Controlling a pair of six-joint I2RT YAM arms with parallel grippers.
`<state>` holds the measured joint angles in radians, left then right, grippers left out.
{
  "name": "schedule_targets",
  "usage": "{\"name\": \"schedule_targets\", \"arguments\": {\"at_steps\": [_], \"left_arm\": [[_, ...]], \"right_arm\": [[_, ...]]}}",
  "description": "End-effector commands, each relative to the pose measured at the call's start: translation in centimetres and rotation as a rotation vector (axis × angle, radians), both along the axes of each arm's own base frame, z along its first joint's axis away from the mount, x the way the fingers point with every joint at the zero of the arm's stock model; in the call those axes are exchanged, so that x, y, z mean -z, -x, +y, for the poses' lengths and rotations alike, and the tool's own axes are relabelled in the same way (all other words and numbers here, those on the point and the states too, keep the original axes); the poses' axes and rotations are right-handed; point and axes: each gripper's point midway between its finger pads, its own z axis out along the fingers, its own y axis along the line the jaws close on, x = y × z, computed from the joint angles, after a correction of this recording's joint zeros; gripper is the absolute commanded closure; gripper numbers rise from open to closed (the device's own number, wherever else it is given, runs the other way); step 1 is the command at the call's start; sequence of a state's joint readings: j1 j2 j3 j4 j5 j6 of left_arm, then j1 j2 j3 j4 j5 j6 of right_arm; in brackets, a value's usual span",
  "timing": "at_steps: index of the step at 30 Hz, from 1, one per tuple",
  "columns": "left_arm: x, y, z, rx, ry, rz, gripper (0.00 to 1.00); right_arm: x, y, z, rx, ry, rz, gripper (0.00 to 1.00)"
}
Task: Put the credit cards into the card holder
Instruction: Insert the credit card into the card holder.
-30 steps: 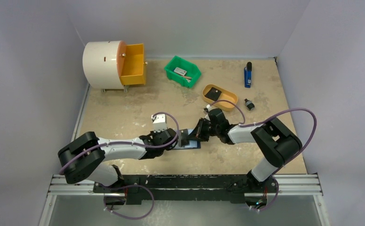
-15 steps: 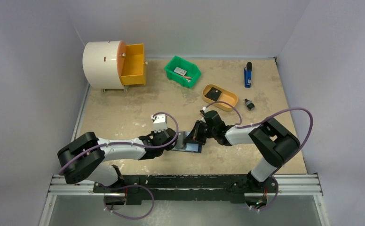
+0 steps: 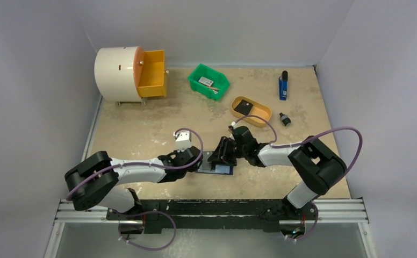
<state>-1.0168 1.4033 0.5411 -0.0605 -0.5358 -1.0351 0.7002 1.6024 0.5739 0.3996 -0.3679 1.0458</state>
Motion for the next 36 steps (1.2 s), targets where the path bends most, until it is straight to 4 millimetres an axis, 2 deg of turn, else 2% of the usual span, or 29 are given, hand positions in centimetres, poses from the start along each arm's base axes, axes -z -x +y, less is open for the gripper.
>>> {"name": "schedule_targets", "arguments": {"at_steps": [1, 10, 16, 22, 26, 31, 36], "left_arm": [[0.1, 0.7, -0.5, 0.014, 0.042, 0.025, 1.00], [-0.7, 0.6, -2.7, 0.054, 0.127, 0.016, 1.00], [-0.8, 0.8, -3.1, 0.069, 0.144, 0.014, 1.00], [-1.2, 0.9, -2.9, 0.066, 0.156, 0.000, 1.00], [-1.9, 0.9, -2.9, 0.073, 0.186, -0.018, 1.00], [-2.7, 1.2, -4.4, 0.132, 0.258, -0.027, 1.00], [-3.2, 1.2, -4.7, 0.146, 0.270, -0.040, 1.00]], "right_arm": [[-1.5, -0.8, 0.6, 0.011, -0.023, -0.031, 0.56], [-1.7, -0.4, 1.9, -0.029, -0.053, -0.020, 0.57], [-1.9, -0.1, 3.0, -0.061, -0.065, -0.017, 0.58], [-2.0, -0.1, 2.5, -0.052, -0.021, -0.037, 0.58], [-2.5, -0.8, 1.9, -0.025, 0.010, -0.076, 0.56], [-3.0, -1.1, 2.8, -0.035, 0.015, -0.088, 0.50], [-3.5, -1.1, 3.8, -0.060, 0.003, -0.090, 0.48]]}}
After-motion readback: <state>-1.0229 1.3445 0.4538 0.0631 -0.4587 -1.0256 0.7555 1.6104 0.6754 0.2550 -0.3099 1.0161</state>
